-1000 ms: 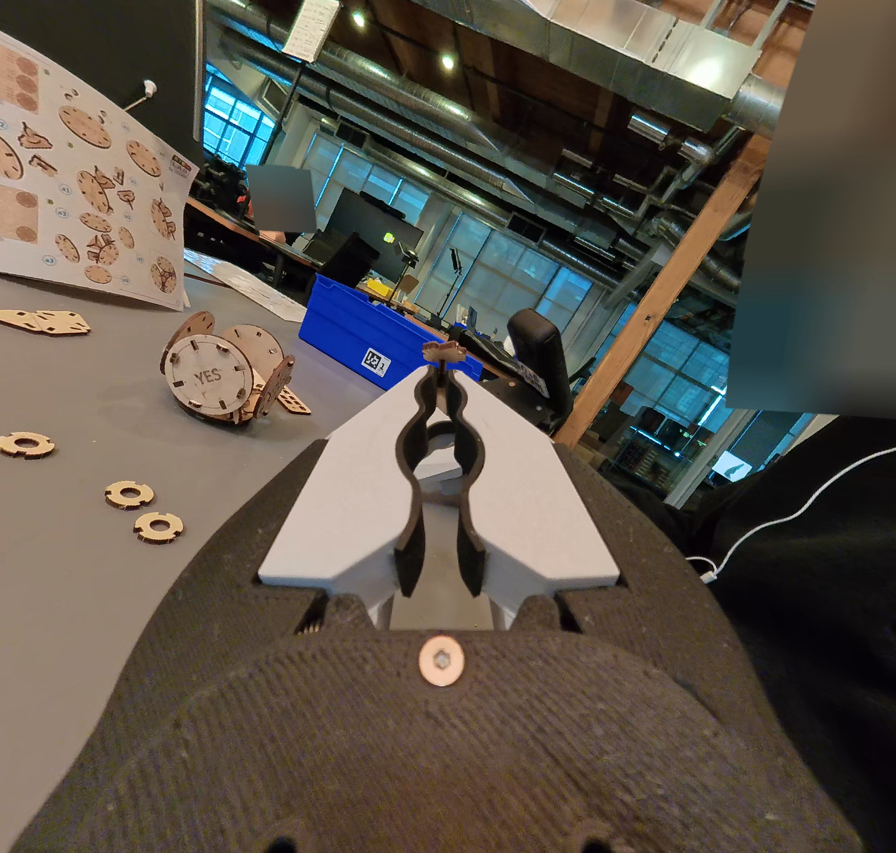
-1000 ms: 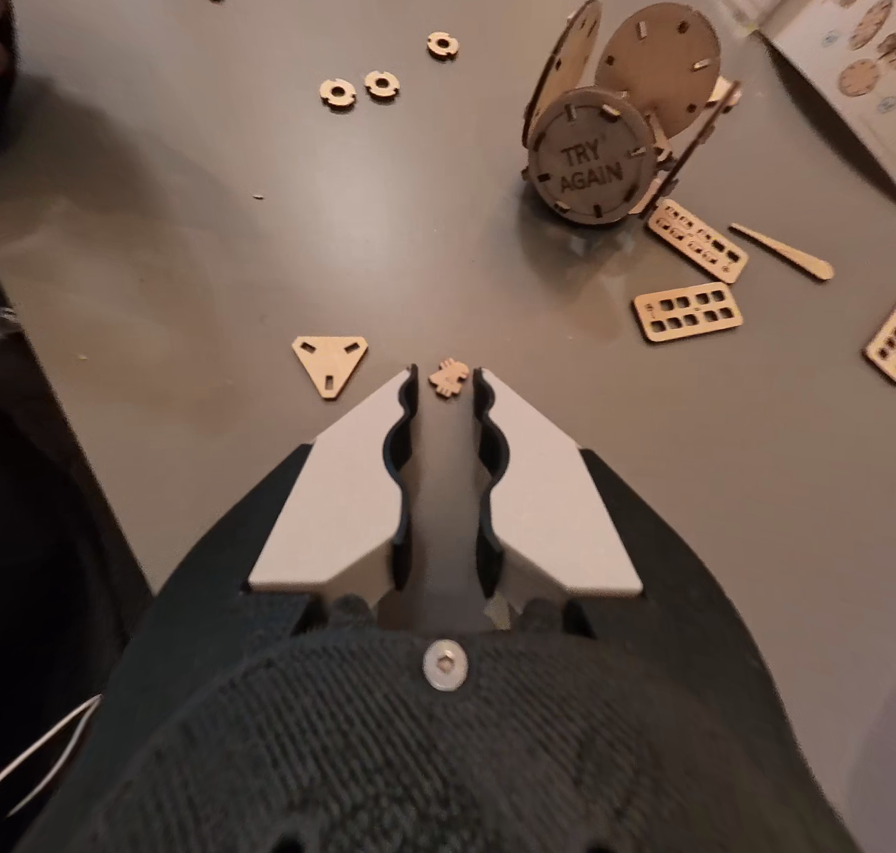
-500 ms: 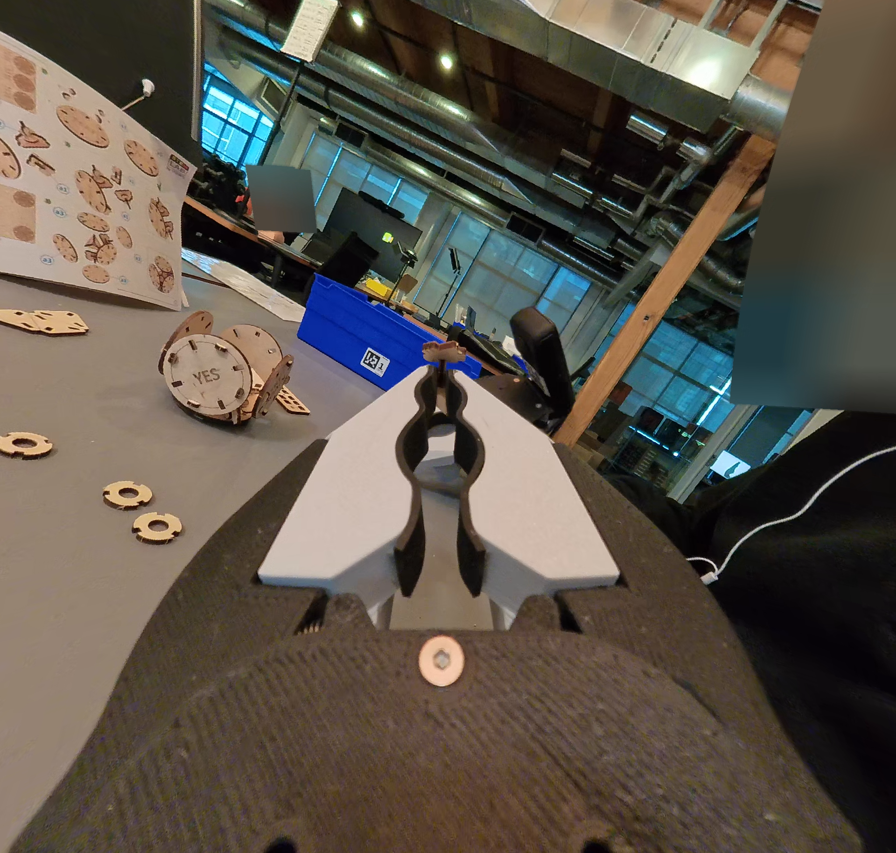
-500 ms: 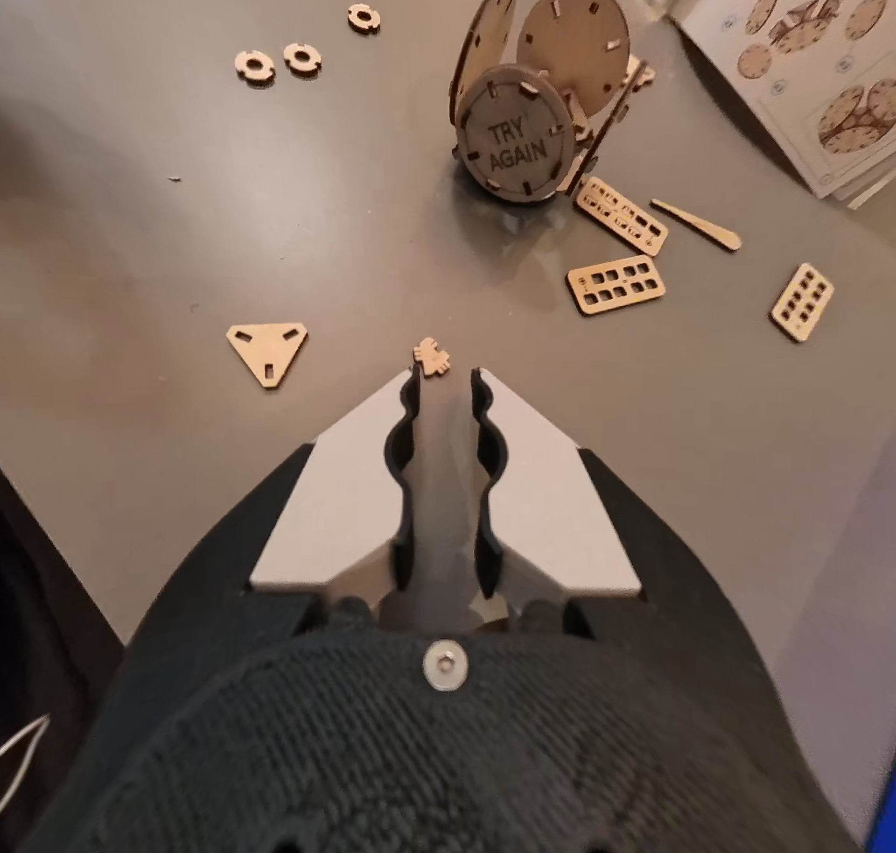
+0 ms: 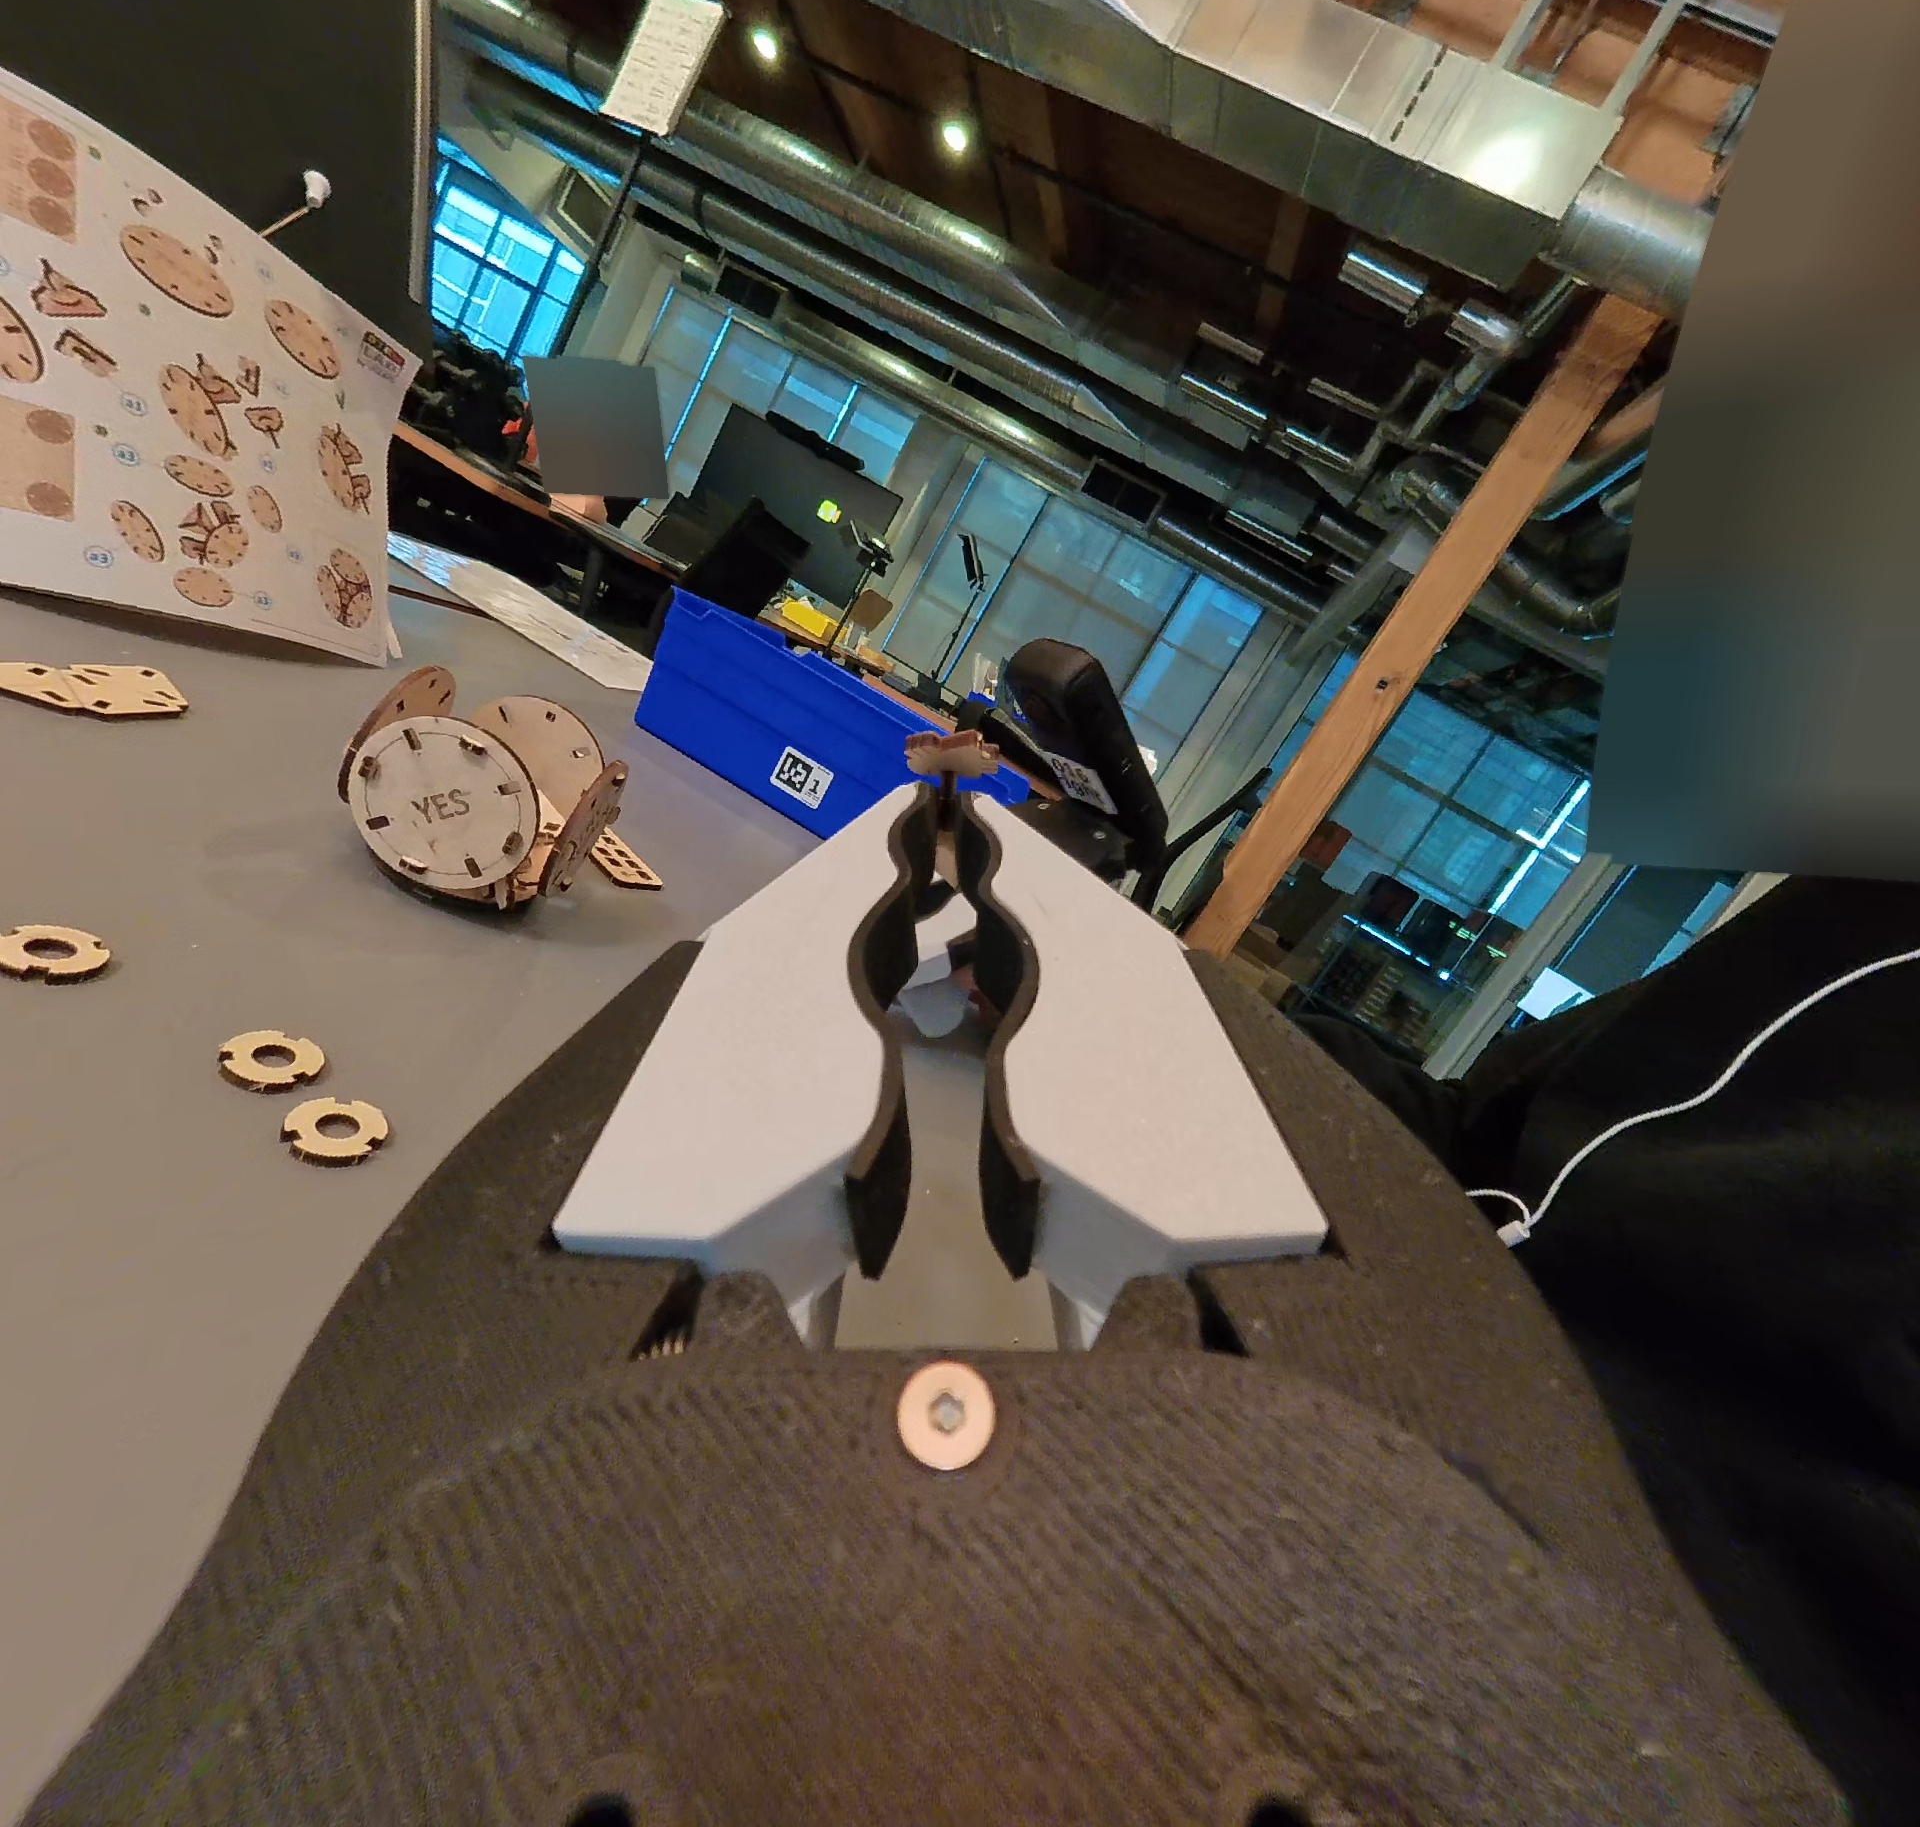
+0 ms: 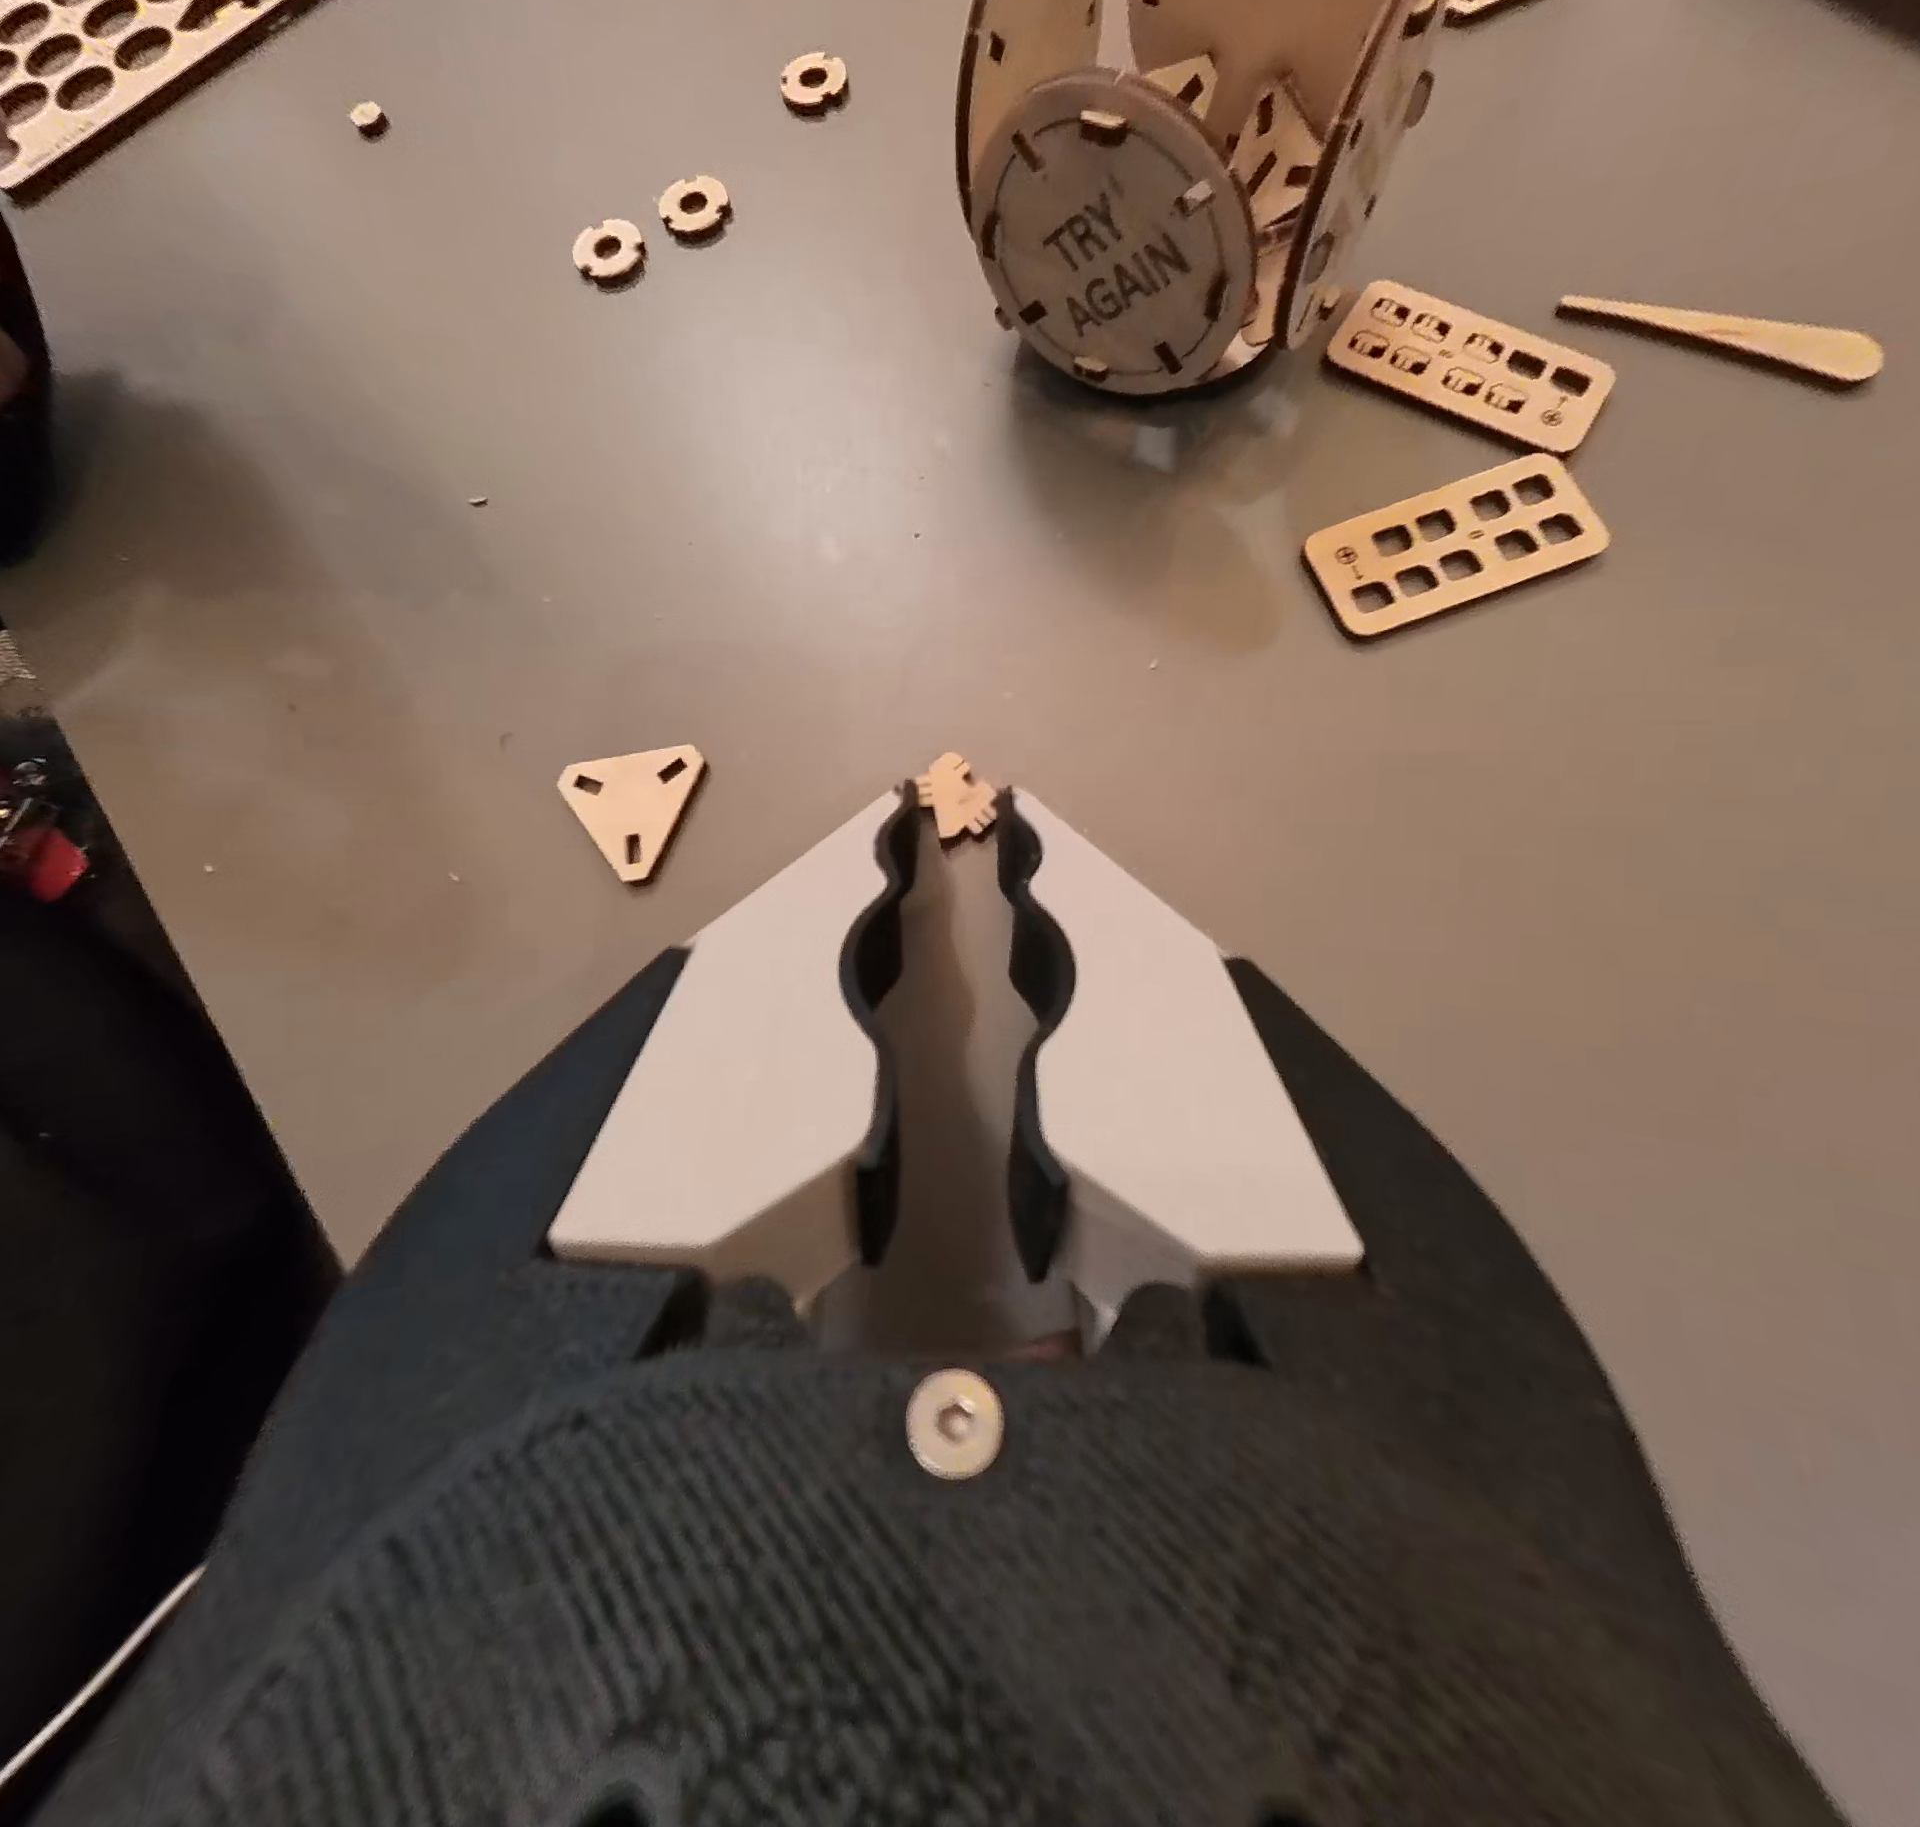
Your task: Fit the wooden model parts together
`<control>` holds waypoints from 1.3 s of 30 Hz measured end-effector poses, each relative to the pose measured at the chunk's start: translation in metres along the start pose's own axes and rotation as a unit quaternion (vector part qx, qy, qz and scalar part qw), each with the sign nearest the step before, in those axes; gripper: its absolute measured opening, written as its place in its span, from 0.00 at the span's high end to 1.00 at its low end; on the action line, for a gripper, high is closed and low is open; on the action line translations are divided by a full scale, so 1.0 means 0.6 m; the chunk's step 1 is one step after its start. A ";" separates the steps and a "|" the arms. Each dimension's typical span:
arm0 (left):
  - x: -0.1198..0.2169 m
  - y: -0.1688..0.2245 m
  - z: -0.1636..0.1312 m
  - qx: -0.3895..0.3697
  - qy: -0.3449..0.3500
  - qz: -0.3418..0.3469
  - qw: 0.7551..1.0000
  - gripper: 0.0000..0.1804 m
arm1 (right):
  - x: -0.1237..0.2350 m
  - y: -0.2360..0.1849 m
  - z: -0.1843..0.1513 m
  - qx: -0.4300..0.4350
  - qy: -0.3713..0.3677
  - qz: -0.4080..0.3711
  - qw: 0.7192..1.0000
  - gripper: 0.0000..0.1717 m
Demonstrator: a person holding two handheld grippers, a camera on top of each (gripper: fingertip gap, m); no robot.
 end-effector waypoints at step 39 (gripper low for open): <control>-0.015 -0.008 -0.020 0.071 -0.047 -0.023 0.996 1.00 | 0.063 -0.179 0.163 -0.192 0.306 0.385 0.849 0.93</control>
Point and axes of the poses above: each gripper's, where its closed fingertips meet, x back along the fingers, z out of its top, y = z × x across the jaws, the point moved 3 cm from there along x, back along the fingers, and after that the axes turned 2 degrees about x, right-handed, at the moved point
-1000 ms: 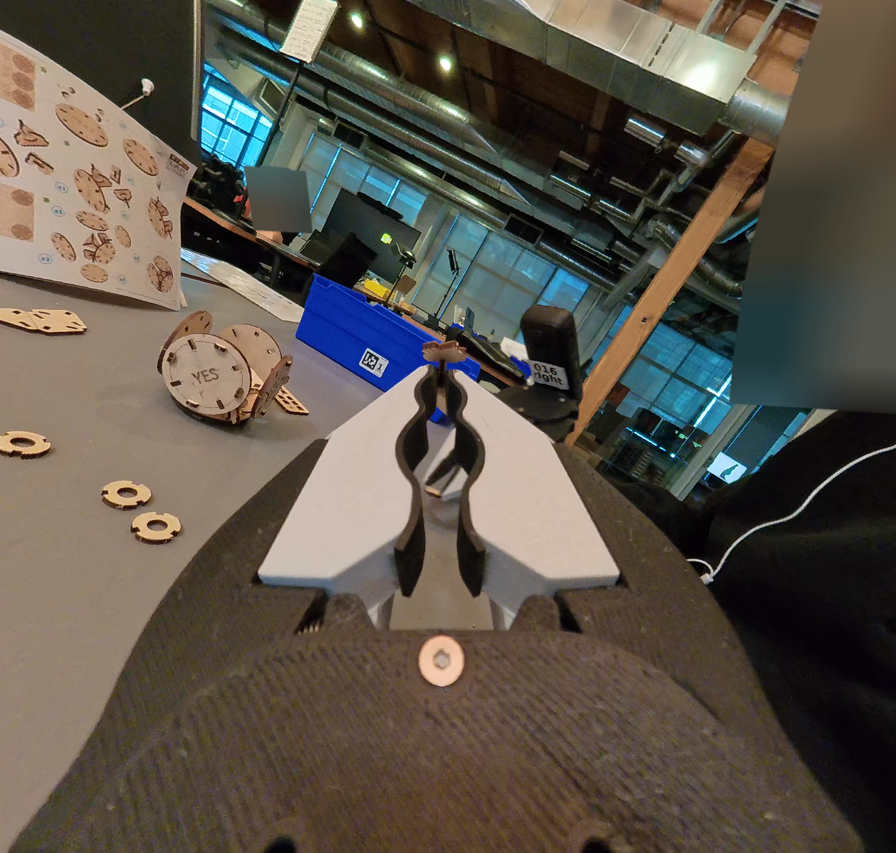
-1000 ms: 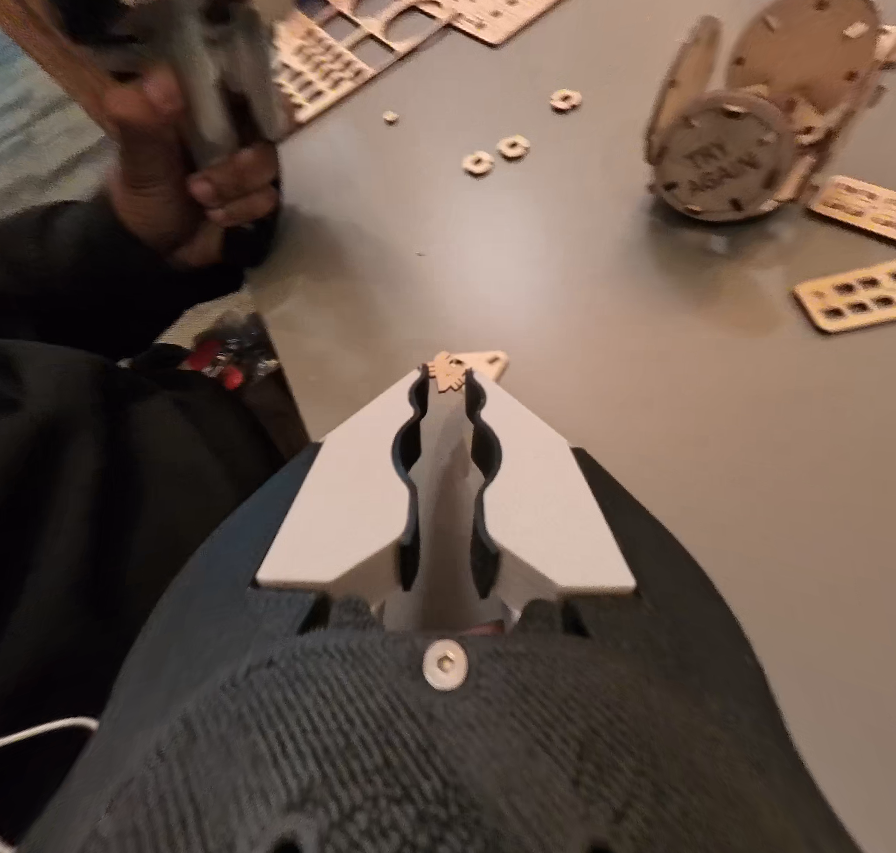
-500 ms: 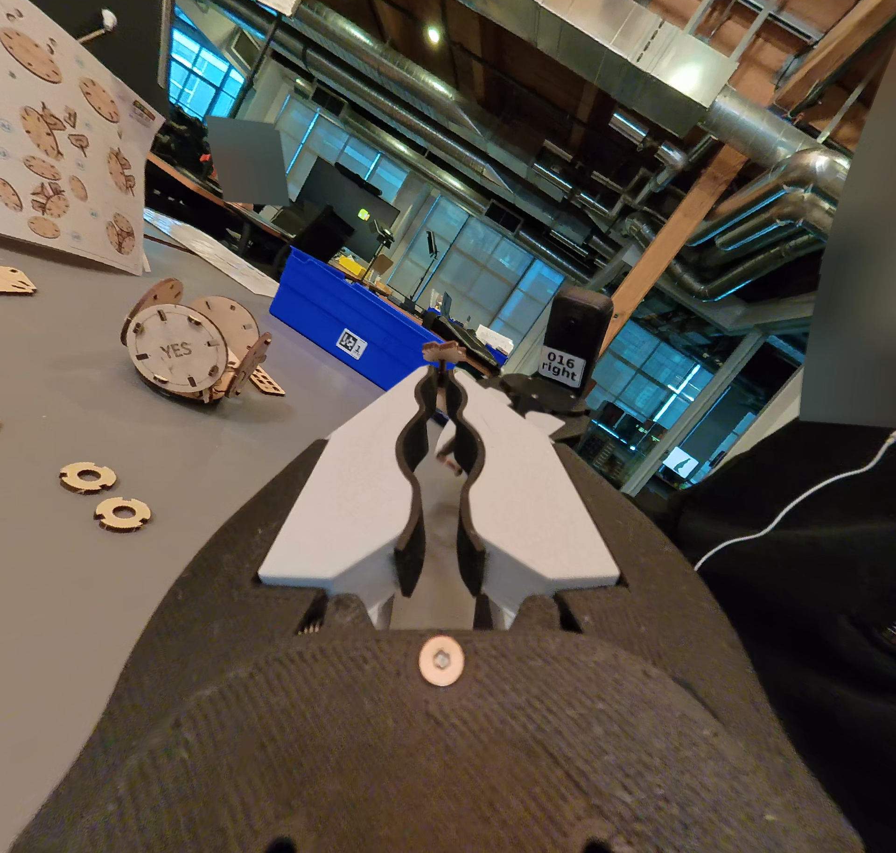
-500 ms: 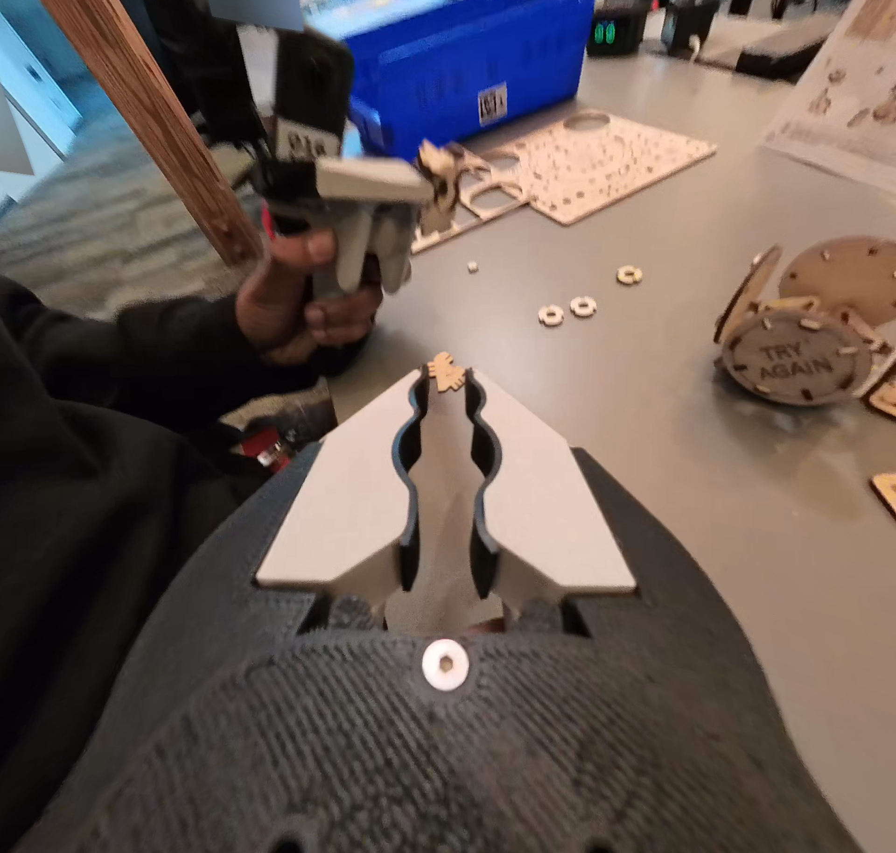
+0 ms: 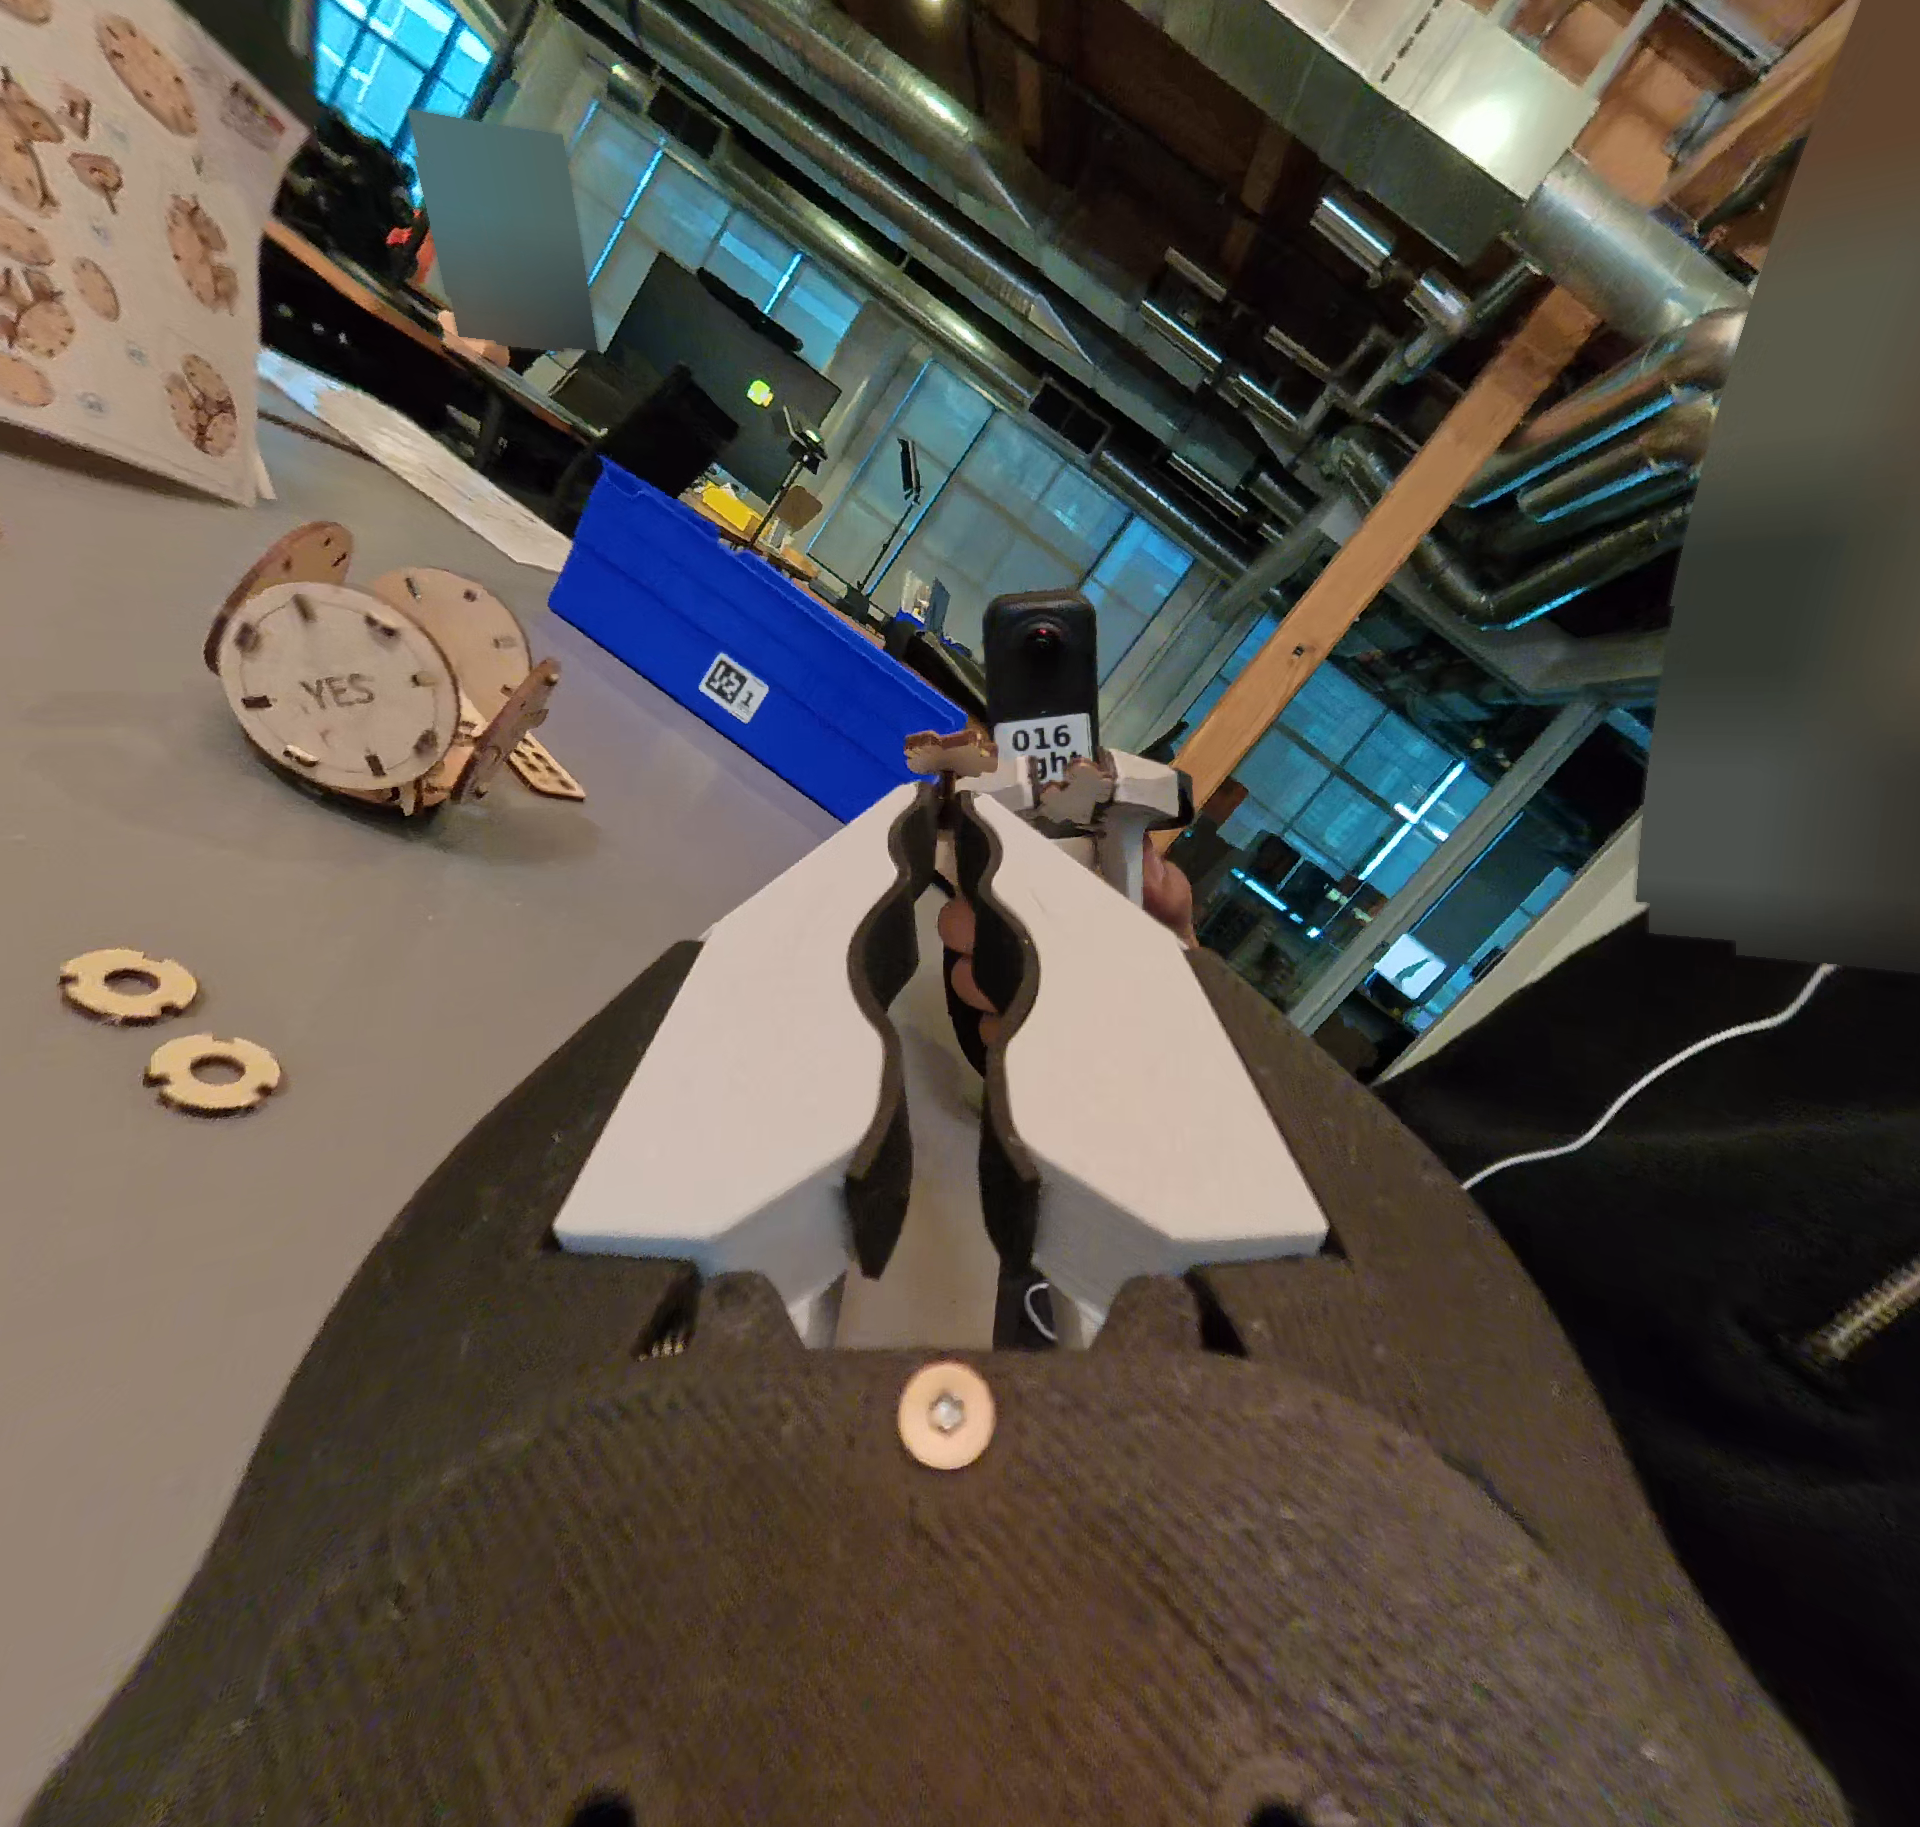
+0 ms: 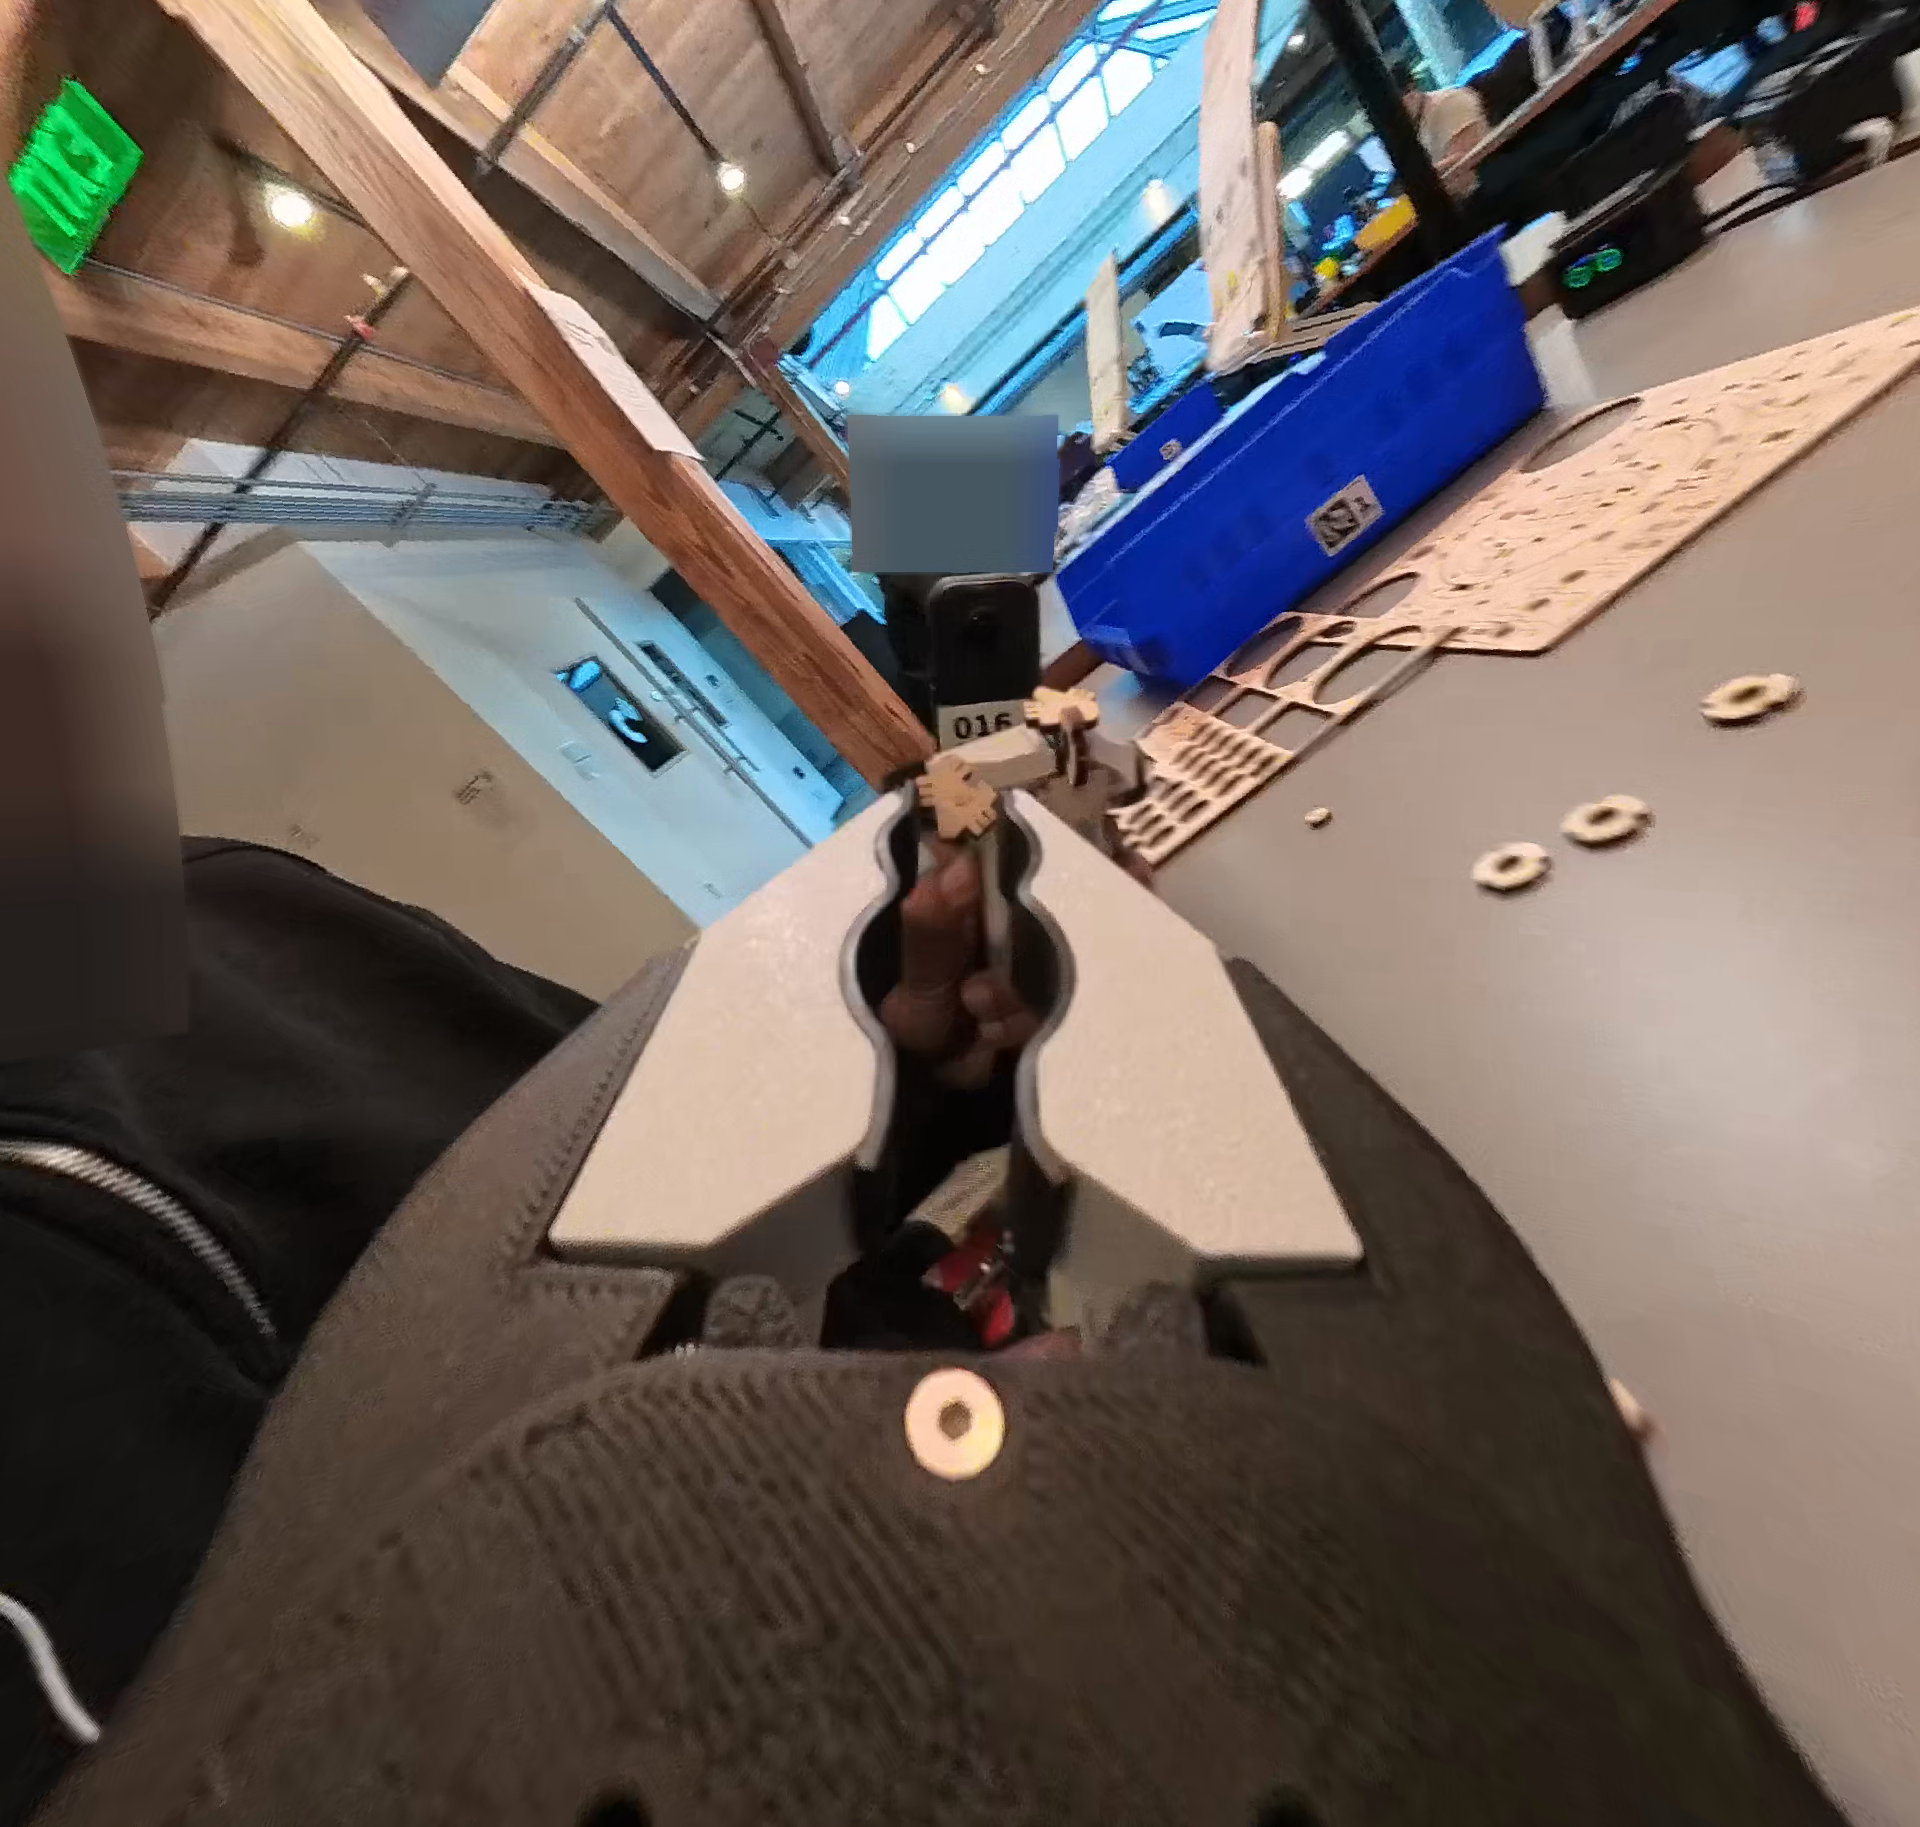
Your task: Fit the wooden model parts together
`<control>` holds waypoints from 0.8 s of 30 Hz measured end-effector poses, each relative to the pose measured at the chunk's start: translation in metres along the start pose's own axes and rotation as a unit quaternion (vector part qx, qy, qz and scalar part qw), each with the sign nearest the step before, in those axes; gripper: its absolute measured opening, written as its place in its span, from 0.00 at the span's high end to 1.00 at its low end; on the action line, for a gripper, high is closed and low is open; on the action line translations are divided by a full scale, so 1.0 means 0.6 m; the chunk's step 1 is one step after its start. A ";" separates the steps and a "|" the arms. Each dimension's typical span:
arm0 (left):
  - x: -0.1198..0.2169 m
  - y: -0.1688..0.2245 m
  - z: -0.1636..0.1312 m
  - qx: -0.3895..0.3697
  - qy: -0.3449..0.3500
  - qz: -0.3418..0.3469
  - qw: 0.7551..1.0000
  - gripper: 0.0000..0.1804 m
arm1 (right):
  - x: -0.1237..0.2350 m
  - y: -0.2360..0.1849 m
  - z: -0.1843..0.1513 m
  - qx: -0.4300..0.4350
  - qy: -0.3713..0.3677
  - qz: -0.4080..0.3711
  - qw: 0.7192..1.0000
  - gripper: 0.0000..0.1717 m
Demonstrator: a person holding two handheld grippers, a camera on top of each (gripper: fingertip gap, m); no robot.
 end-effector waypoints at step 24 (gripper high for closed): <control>-0.022 -0.084 -0.116 0.153 -0.266 0.179 0.935 0.99 | 0.071 0.065 -0.019 0.077 -0.076 -0.158 0.982 0.93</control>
Point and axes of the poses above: each gripper's, where its closed fingertips meet, x back along the fingers, z out of its top, y = z × x across the jaws, the point moved 3 cm from there along x, back along the fingers, and after that the axes turned 2 degrees about x, right-handed, at the moved point
